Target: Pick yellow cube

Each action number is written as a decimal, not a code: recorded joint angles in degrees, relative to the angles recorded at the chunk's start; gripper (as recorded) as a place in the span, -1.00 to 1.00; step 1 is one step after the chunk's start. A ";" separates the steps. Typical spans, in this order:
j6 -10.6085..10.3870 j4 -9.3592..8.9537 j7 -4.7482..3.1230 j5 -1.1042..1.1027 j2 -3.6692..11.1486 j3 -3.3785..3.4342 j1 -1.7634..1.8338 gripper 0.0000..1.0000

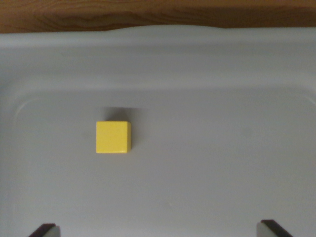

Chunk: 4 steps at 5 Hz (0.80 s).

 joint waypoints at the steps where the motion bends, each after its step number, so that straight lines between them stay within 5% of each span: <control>1: 0.00 0.00 0.00 0.00 0.00 0.00 0.00 -1.00; 4: -4.75 -1.48 0.89 -0.42 3.75 0.50 0.63 -1.00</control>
